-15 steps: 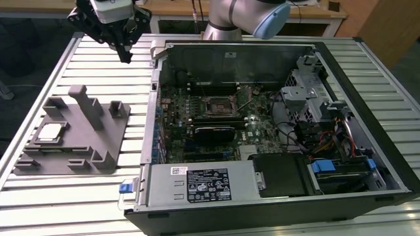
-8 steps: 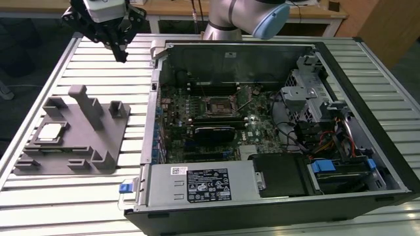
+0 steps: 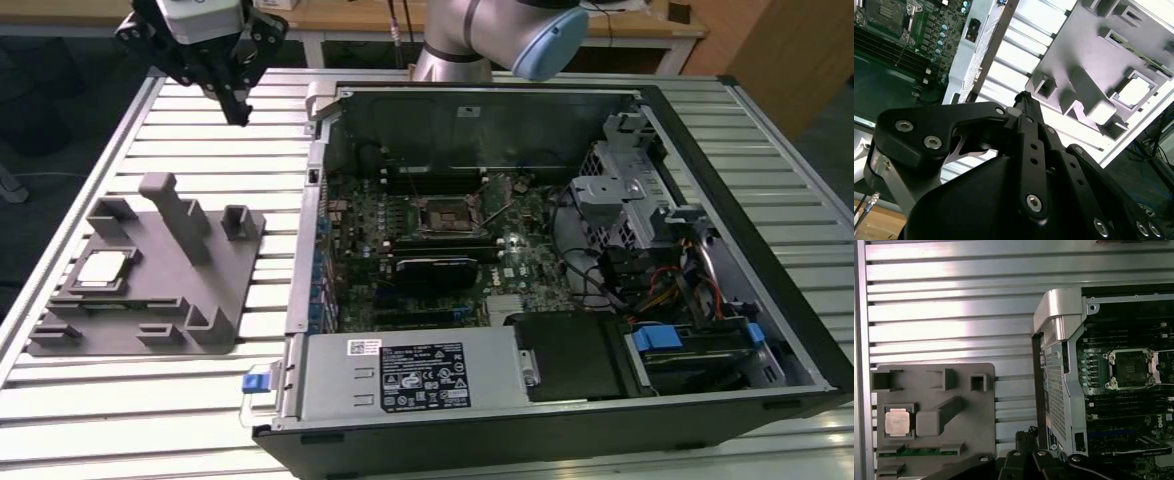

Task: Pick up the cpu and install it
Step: 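Reach for the cpu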

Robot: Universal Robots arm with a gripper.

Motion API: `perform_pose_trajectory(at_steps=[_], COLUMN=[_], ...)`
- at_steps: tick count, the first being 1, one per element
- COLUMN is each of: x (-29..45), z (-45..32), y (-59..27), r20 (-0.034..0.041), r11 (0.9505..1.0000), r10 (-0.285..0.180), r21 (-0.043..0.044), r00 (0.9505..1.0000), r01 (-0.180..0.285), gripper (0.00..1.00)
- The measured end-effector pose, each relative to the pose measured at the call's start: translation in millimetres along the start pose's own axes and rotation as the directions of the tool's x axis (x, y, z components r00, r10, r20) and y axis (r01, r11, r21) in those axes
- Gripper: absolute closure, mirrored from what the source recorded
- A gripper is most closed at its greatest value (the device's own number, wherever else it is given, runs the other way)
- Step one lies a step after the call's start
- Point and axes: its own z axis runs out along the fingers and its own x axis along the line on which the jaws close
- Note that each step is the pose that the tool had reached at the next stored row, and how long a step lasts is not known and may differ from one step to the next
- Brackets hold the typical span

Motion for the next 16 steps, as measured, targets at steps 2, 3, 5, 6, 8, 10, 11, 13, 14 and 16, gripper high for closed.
perform_pose_trajectory(at_steps=[2,3,5,6,8,10,11,13,14,16], x=[2.4,3.7,6.9,8.6,12.4,16.6,19.3,24.9,27.8,33.6], z=[0.0,0.0,-0.1,-0.1,-0.2,-0.4,-0.4,-0.6,-0.7,-0.8], y=[0.3,0.5,0.7,0.7,0.5,0.3,0.1,-0.3,-0.5,-1.0], r20=[0.0000,0.0001,0.0000,0.0001,0.0000,0.0000,0.0002,0.0004,0.0006,0.0010], r11=[1.0000,1.0000,1.0000,1.0000,1.0000,1.0000,1.0000,1.0000,1.0000,1.0000], r10=[0.000,0.000,0.000,0.000,0.000,0.000,0.000,0.000,0.000,0.000], r21=[0.0000,0.0000,0.0000,0.0000,0.0000,0.0000,-0.0001,0.0000,0.0000,-0.0001], r00=[1.0000,1.0000,1.0000,1.0000,1.0000,1.0000,1.0000,1.0000,1.0000,1.0000], r01=[0.000,0.000,0.000,0.000,0.000,0.000,0.000,0.000,0.000,0.000], gripper=[0.89,0.89,0.89,0.89,0.89,0.89,0.89,0.89,0.89,0.89])
